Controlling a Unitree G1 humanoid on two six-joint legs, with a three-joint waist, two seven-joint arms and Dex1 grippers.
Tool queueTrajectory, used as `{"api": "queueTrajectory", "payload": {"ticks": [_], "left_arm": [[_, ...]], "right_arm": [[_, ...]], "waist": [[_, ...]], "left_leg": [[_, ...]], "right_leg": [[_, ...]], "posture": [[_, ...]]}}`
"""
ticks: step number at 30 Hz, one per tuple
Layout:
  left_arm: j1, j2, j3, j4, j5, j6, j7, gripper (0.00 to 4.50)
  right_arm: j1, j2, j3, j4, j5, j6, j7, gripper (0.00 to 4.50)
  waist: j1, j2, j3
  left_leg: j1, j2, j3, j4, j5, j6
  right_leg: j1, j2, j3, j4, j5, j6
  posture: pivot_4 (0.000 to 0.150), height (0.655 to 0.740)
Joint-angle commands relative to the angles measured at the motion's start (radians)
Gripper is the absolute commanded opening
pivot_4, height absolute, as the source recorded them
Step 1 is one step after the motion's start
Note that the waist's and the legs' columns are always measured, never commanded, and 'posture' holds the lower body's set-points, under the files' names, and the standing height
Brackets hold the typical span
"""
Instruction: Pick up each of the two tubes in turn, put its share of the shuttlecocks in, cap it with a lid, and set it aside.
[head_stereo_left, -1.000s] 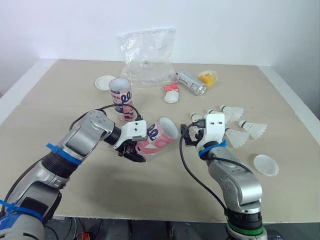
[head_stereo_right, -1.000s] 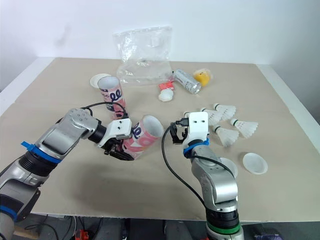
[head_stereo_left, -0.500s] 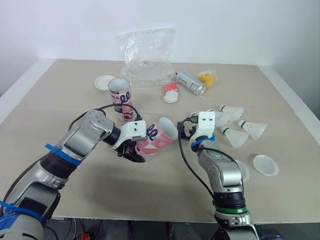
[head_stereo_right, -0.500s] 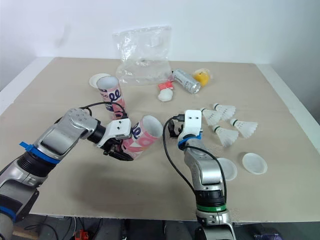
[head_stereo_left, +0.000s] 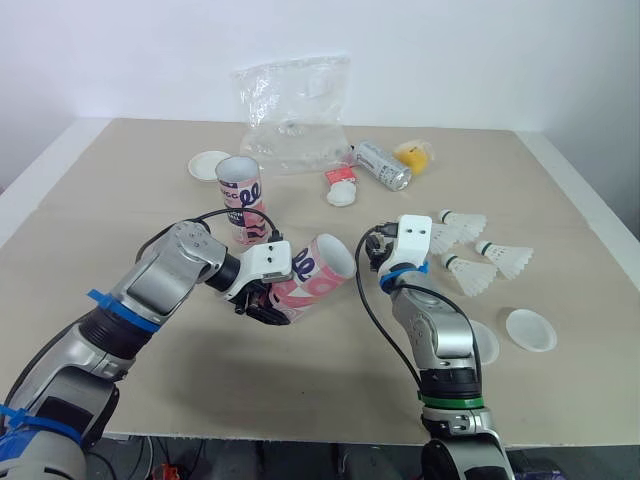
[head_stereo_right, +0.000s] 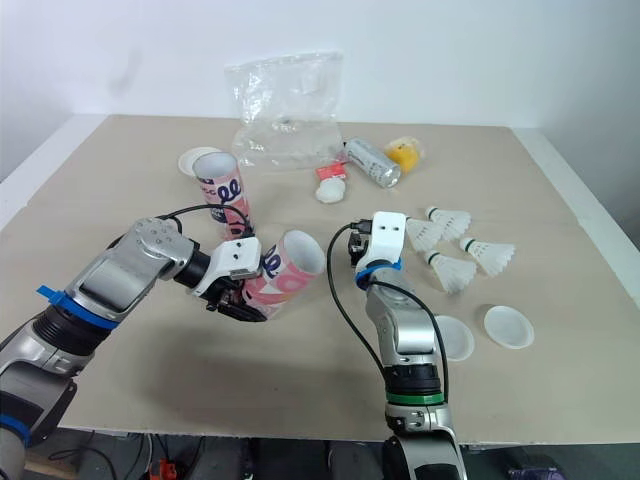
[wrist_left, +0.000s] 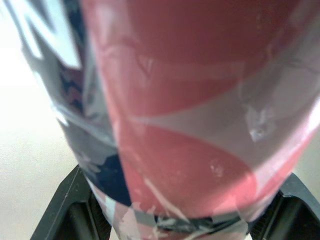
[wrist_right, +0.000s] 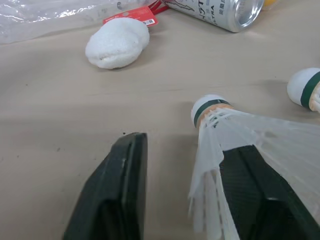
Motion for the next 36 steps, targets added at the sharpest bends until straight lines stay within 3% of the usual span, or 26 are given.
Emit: {"api": "queueTrajectory", "payload": {"ticks": [1,3,10,15,21,24,26,32,36], "left_arm": [[0.005,0.005,0.004,0.007,0.016,0.006,0.029,2.9],[0.005,0.002,0.004,0.008,0.016,0.006,0.031,2.9],[0.005,0.003,0.007,0.01,0.014,0.006,0.033,2.9],[0.001,0.003,0.006,0.014,0.012,-0.008,0.027,2.9],[-0.016,-0.005,0.0,0.036,0.011,-0.036,0.017,2.9],[-0.024,-0.01,-0.005,0.051,0.013,-0.05,0.01,2.9],[-0.027,-0.014,-0.009,0.057,0.015,-0.057,0.006,2.9],[-0.039,-0.026,-0.017,0.073,0.019,-0.072,0.002,2.9],[-0.042,-0.033,-0.016,0.07,0.02,-0.068,0.002,2.9]], "right_arm": [[-0.034,-0.001,-0.004,0.002,-0.008,-0.023,0.002,1.23],[-0.039,-0.001,-0.003,0.011,-0.01,-0.025,0.005,0.1],[-0.048,-0.005,0.001,0.021,-0.016,-0.03,0.021,0.1],[-0.044,-0.077,0.015,-0.098,0.023,-0.003,0.14,0.1],[-0.056,-0.472,0.034,-0.376,0.1,-0.035,0.559,0.1],[-0.044,-0.719,0.05,-0.406,0.082,-0.168,0.812,0.1],[-0.049,-0.814,0.048,-0.402,0.104,-0.242,0.939,0.1],[-0.089,-0.902,0.086,-0.441,0.174,-0.349,1.162,0.1],[-0.118,-0.889,0.133,-0.439,0.138,-0.378,1.192,0.1]], "waist": [[0.0,0.0,0.0],[0.0,0.0,0.0],[0.0,0.0,0.0],[0.0,0.001,0.001],[0.005,0.004,0.004],[0.006,0.005,0.004],[0.006,0.005,0.004],[0.006,0.005,0.005],[0.008,0.005,0.006]], "left_leg": [[0.0,0.0,0.0,0.0,0.0,0.0],[0.0,0.0,0.0,0.0,0.0,0.0],[0.0,0.0,0.0,0.0,0.0,0.0],[0.0,0.0,0.0,0.0,0.0,0.0],[-0.002,-0.003,-0.001,0.0,0.0,0.0],[-0.001,-0.003,-0.003,-0.001,0.0,0.0],[-0.001,-0.003,-0.003,-0.001,0.0,0.0],[0.0,-0.004,-0.003,0.001,0.0,0.0],[-0.001,-0.004,-0.003,0.002,0.0,0.0]], "right_leg": [[0.0,0.0,0.0,0.0,0.0,0.0],[0.0,0.0,0.0,0.0,0.0,0.0],[0.0,0.0,0.0,0.0,0.0,-0.001],[0.0,0.0,0.0,0.0,0.0,-0.001],[0.0,-0.001,0.001,-0.001,-0.002,0.003],[0.001,-0.001,0.0,-0.001,-0.003,0.002],[0.001,-0.001,0.0,-0.001,-0.004,0.0],[0.002,-0.002,0.0,-0.001,-0.003,0.001],[0.002,-0.002,0.0,-0.001,-0.003,0.001]], "posture": [[0.15,0.74],[0.15,0.74],[0.15,0.74],[0.15,0.74],[0.15,0.74],[0.15,0.74],[0.15,0.74],[0.15,0.74],[0.15,0.74]]}}
